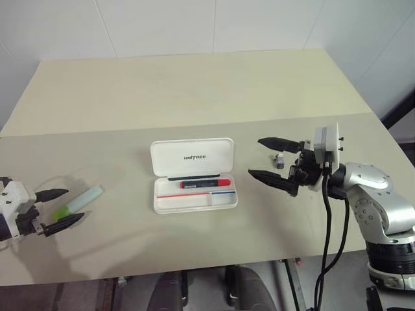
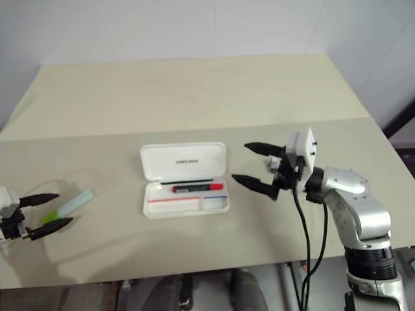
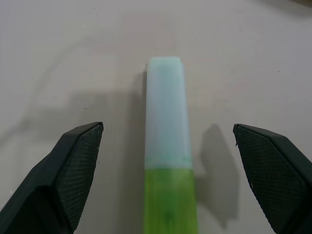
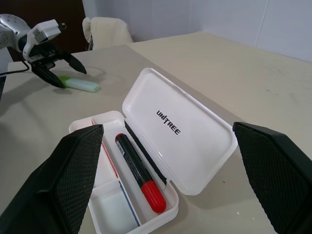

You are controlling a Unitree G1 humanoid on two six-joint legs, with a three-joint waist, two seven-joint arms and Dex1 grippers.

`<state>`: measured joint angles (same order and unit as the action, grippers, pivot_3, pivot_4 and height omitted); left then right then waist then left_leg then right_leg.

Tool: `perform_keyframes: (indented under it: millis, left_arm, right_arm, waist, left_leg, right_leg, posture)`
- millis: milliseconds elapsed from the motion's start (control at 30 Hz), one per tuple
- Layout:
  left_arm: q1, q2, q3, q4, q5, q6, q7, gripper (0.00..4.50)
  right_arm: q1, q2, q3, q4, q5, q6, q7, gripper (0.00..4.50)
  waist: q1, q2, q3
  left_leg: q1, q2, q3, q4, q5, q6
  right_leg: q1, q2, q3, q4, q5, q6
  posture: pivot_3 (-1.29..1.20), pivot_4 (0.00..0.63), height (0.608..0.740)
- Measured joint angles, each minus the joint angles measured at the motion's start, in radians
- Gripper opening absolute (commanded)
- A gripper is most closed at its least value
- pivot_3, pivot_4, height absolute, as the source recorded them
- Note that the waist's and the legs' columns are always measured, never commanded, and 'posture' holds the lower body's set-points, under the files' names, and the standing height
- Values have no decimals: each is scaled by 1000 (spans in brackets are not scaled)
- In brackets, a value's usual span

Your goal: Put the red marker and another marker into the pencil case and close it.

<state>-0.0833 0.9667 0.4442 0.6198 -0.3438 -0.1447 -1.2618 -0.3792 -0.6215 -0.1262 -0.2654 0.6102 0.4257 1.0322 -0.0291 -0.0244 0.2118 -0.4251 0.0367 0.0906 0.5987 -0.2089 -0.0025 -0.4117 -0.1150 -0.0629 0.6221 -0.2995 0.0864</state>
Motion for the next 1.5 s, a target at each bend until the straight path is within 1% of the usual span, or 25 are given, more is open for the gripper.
perform_keyframes:
  millis: [100, 133, 200, 267, 300, 433, 467, 633, 833, 1000, 1167, 1333, 1500]
  left_arm:
    - [-43, -5, -36, 77, 19, -10, 4, 4500]
    - [-60, -8, -41, 104, 21, -12, 4, 4077]
    - [-85, -8, -46, 143, 24, -16, 7, 3569]
    - [-105, -8, -50, 177, 25, -20, 9, 2805]
    - [-108, -8, -50, 183, 25, -22, 13, 2518]
    - [-110, -9, -54, 188, 25, -35, 14, 1104]
    - [-109, -10, -54, 187, 25, -37, 15, 1037]
    - [-98, -26, -50, 156, 21, -41, 22, 1039]
    - [-64, -92, -64, -35, -21, 27, 18, 1039]
    - [-78, -96, -86, -237, -62, 115, 16, 1039]
    - [-149, -100, -154, -353, -83, 206, 3, 1039]
    - [-212, -101, -234, -459, -105, 302, -27, 1039]
    - [-246, -124, -298, -569, -134, 389, -40, 1039]
  right_arm:
    - [2, -6, -1, -26, 9, 12, -13, 4473]
    - [4, -10, -2, -30, 13, 15, -17, 4500]
    - [4, -19, -2, -47, 18, 22, -24, 4500]
    - [4, -32, -3, -56, 24, 31, -28, 4500]
    - [4, -34, -5, -58, 27, 33, -30, 4500]
    - [4, -40, -8, -62, 29, 34, -34, 4500]
    - [4, -41, -8, -63, 29, 34, -34, 4500]
    - [7, -52, -8, -63, 29, 33, -27, 4500]
    - [9, -58, -7, -61, 49, 8, 51, 4500]
    - [9, -58, -7, -56, 78, -24, 134, 4500]
    - [9, -58, -7, -22, 103, -38, 187, 4500]
    - [50, -73, -23, 9, 113, -66, 248, 4500]
    - [93, -88, -41, 27, 103, -83, 256, 4500]
  waist:
    - [-1, 0, 0]
    - [0, -1, 0]
    - [1, -1, -1]
    - [0, -1, -1]
    - [-1, -1, -1]
    - [0, -1, -1]
    - [1, -1, -1]
    - [1, -1, -1]
    - [6, -2, -1]
    - [2, -4, -3]
    - [2, -4, -3]
    - [2, -4, -3]
    - [3, -4, -3]
  left_leg:
    - [0, 0, 1, 1, 0, 0]
    - [0, 0, 1, 1, 0, 0]
    - [1, 0, 1, 1, 0, 0]
    - [1, 0, 1, 2, 0, 0]
    - [2, 0, 1, 2, 0, 0]
    - [2, 0, 2, 3, 0, 0]
    - [2, 0, 2, 3, 0, 0]
    - [2, 0, 2, 4, -1, 1]
    - [1, 0, 2, 7, -1, 2]
    - [1, 1, 2, 8, -1, 2]
    - [1, 2, 2, 11, -1, 2]
    - [1, 2, 3, 12, 1, 6]
    - [1, 2, 2, 13, 1, 7]
  right_leg:
    - [0, 0, 0, 1, 0, 0]
    - [0, 0, 0, 1, 0, 0]
    - [0, 0, 0, 2, 0, 0]
    - [0, 0, 1, 3, 0, 0]
    - [0, 0, 1, 3, 0, 0]
    - [0, 0, 1, 4, 0, 0]
    - [0, 0, 1, 4, 0, 0]
    - [1, 0, 2, 4, 0, 0]
    - [2, -1, 1, 4, 1, 1]
    - [3, 0, 2, 4, 2, 1]
    - [3, 1, 2, 5, 2, 1]
    - [3, 2, 2, 5, 2, 1]
    - [4, 3, 2, 6, 2, 1]
  posture:
    - [0, 150, 740]
    - [0, 150, 740]
    - [0, 150, 740]
    - [0, 150, 740]
    - [0, 150, 740]
    - [0, 150, 740]
    - [0, 150, 740]
    - [0, 150, 740]
    - [0, 150, 740]
    - [0, 150, 740]
    - [0, 150, 740]
    - [0, 150, 740]
    - [0, 150, 740]
